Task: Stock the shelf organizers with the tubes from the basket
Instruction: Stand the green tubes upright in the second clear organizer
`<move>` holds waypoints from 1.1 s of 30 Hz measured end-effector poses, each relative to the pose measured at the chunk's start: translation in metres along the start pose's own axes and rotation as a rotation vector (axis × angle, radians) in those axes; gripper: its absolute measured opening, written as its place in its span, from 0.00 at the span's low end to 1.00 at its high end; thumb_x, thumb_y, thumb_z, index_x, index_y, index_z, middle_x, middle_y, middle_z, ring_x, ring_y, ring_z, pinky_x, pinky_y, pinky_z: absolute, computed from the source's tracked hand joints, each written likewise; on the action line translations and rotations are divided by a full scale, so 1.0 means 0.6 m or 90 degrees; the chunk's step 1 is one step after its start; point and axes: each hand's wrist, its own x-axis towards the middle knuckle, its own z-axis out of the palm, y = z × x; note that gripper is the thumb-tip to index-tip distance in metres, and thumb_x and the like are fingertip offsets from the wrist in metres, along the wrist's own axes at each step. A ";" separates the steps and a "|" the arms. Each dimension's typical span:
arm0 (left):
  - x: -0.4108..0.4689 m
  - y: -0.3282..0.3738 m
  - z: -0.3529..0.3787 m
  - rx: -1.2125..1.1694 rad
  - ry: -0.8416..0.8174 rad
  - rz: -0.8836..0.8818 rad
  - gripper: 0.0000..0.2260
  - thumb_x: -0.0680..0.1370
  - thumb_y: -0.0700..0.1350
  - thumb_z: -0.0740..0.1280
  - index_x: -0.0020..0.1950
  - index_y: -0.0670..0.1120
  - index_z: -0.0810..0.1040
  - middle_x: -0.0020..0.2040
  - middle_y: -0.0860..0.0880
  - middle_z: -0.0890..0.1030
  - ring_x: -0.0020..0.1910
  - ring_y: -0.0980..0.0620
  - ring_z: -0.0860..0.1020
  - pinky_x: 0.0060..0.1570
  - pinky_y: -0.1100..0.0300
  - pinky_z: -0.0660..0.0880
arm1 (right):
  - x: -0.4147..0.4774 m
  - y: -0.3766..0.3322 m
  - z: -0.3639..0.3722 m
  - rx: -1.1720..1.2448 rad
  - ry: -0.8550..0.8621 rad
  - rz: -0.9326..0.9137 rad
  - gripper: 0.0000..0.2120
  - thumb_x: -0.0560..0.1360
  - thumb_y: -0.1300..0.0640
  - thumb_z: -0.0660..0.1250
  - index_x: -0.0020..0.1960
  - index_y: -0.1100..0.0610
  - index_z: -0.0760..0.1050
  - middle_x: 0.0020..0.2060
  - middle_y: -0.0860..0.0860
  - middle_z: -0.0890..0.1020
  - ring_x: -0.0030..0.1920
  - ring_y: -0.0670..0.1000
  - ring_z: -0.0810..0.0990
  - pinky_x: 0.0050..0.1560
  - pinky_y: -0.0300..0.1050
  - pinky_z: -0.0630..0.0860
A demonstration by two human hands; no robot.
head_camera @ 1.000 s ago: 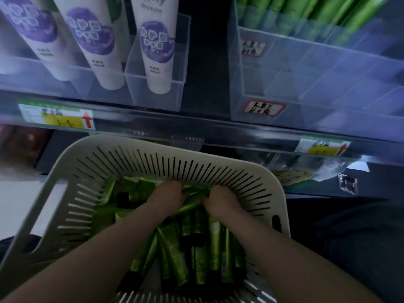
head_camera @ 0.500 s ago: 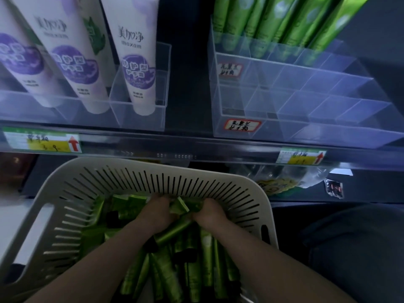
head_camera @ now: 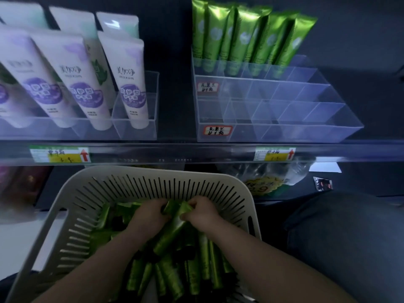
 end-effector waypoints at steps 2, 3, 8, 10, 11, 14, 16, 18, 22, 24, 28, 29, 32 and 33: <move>-0.012 0.007 -0.005 0.003 0.012 0.001 0.09 0.74 0.42 0.68 0.53 0.48 0.81 0.50 0.51 0.82 0.49 0.53 0.78 0.48 0.60 0.75 | -0.012 -0.003 -0.003 0.005 0.006 -0.010 0.15 0.70 0.58 0.72 0.55 0.56 0.76 0.46 0.51 0.77 0.45 0.47 0.73 0.42 0.38 0.68; -0.018 0.011 -0.007 0.001 0.020 0.006 0.08 0.74 0.42 0.68 0.52 0.49 0.81 0.50 0.52 0.82 0.48 0.53 0.78 0.47 0.62 0.74 | -0.019 -0.004 -0.005 0.008 0.008 -0.015 0.15 0.70 0.58 0.72 0.56 0.57 0.76 0.47 0.51 0.77 0.46 0.47 0.74 0.42 0.37 0.69; -0.050 0.034 -0.015 -0.016 0.057 0.017 0.09 0.73 0.41 0.68 0.46 0.55 0.79 0.42 0.59 0.78 0.44 0.59 0.76 0.35 0.69 0.68 | -0.054 -0.007 -0.019 0.056 0.010 -0.039 0.18 0.68 0.61 0.73 0.58 0.56 0.77 0.53 0.53 0.80 0.52 0.51 0.78 0.49 0.42 0.76; -0.062 0.044 -0.016 -0.025 0.058 0.011 0.08 0.74 0.42 0.68 0.46 0.56 0.78 0.42 0.59 0.79 0.42 0.60 0.76 0.34 0.70 0.68 | -0.069 -0.008 -0.026 0.052 0.017 -0.053 0.17 0.68 0.61 0.73 0.56 0.54 0.78 0.52 0.51 0.80 0.52 0.51 0.78 0.49 0.42 0.77; -0.066 0.048 -0.017 -0.028 0.058 0.010 0.07 0.74 0.42 0.67 0.45 0.56 0.78 0.42 0.59 0.80 0.42 0.61 0.76 0.34 0.71 0.68 | -0.076 -0.007 -0.030 0.047 0.022 -0.062 0.16 0.68 0.61 0.73 0.54 0.53 0.78 0.51 0.50 0.80 0.52 0.50 0.78 0.50 0.43 0.77; -0.082 0.064 -0.019 -0.025 0.073 0.010 0.05 0.74 0.43 0.68 0.44 0.54 0.78 0.42 0.58 0.80 0.40 0.64 0.76 0.34 0.71 0.69 | -0.098 -0.006 -0.041 0.044 0.041 -0.094 0.13 0.67 0.61 0.74 0.48 0.51 0.77 0.46 0.48 0.79 0.51 0.50 0.78 0.46 0.41 0.76; -0.092 0.076 -0.022 -0.020 0.082 0.016 0.04 0.74 0.43 0.68 0.44 0.53 0.79 0.41 0.58 0.80 0.40 0.64 0.76 0.34 0.72 0.70 | -0.112 -0.007 -0.047 0.043 0.050 -0.121 0.12 0.67 0.62 0.73 0.46 0.50 0.75 0.44 0.48 0.78 0.50 0.50 0.78 0.43 0.39 0.74; -0.101 0.087 -0.026 -0.011 0.098 0.023 0.04 0.74 0.44 0.67 0.43 0.53 0.78 0.40 0.58 0.80 0.39 0.64 0.76 0.33 0.72 0.70 | -0.125 -0.009 -0.053 0.039 0.054 -0.149 0.11 0.67 0.62 0.73 0.45 0.50 0.75 0.43 0.48 0.79 0.48 0.49 0.78 0.41 0.37 0.73; -0.117 0.115 -0.035 -0.011 0.131 0.024 0.01 0.76 0.44 0.66 0.44 0.51 0.76 0.42 0.54 0.79 0.40 0.60 0.76 0.35 0.67 0.69 | -0.146 -0.014 -0.069 0.042 0.062 -0.190 0.11 0.67 0.62 0.73 0.47 0.52 0.78 0.45 0.48 0.80 0.47 0.48 0.79 0.38 0.35 0.73; -0.125 0.132 -0.043 -0.005 0.141 0.035 0.01 0.76 0.45 0.66 0.45 0.49 0.75 0.42 0.53 0.78 0.41 0.59 0.76 0.36 0.66 0.69 | -0.153 -0.018 -0.080 0.035 0.070 -0.212 0.12 0.67 0.62 0.73 0.49 0.53 0.78 0.45 0.48 0.80 0.46 0.47 0.78 0.37 0.33 0.72; -0.137 0.171 -0.071 -0.001 0.171 0.085 0.04 0.76 0.44 0.66 0.46 0.53 0.73 0.40 0.57 0.77 0.38 0.64 0.74 0.32 0.73 0.66 | -0.167 -0.032 -0.110 0.033 0.111 -0.251 0.11 0.69 0.62 0.71 0.50 0.54 0.79 0.42 0.45 0.79 0.43 0.44 0.76 0.38 0.32 0.72; -0.139 0.182 -0.078 0.000 0.178 0.098 0.06 0.76 0.44 0.66 0.47 0.55 0.72 0.39 0.58 0.77 0.38 0.64 0.74 0.32 0.73 0.65 | -0.169 -0.035 -0.119 0.033 0.128 -0.264 0.11 0.69 0.62 0.71 0.50 0.55 0.80 0.43 0.46 0.80 0.44 0.45 0.78 0.41 0.34 0.74; -0.139 0.218 -0.099 0.014 0.198 0.130 0.07 0.76 0.45 0.66 0.48 0.57 0.72 0.39 0.60 0.75 0.38 0.66 0.72 0.34 0.74 0.64 | -0.178 -0.040 -0.153 0.061 0.148 -0.294 0.11 0.68 0.63 0.72 0.50 0.55 0.80 0.46 0.49 0.82 0.46 0.45 0.79 0.41 0.31 0.74; -0.137 0.231 -0.106 0.018 0.204 0.141 0.07 0.76 0.45 0.66 0.49 0.57 0.71 0.40 0.60 0.74 0.39 0.66 0.72 0.35 0.74 0.64 | -0.182 -0.043 -0.167 0.078 0.148 -0.301 0.11 0.68 0.64 0.72 0.49 0.54 0.80 0.45 0.48 0.82 0.46 0.45 0.79 0.41 0.30 0.74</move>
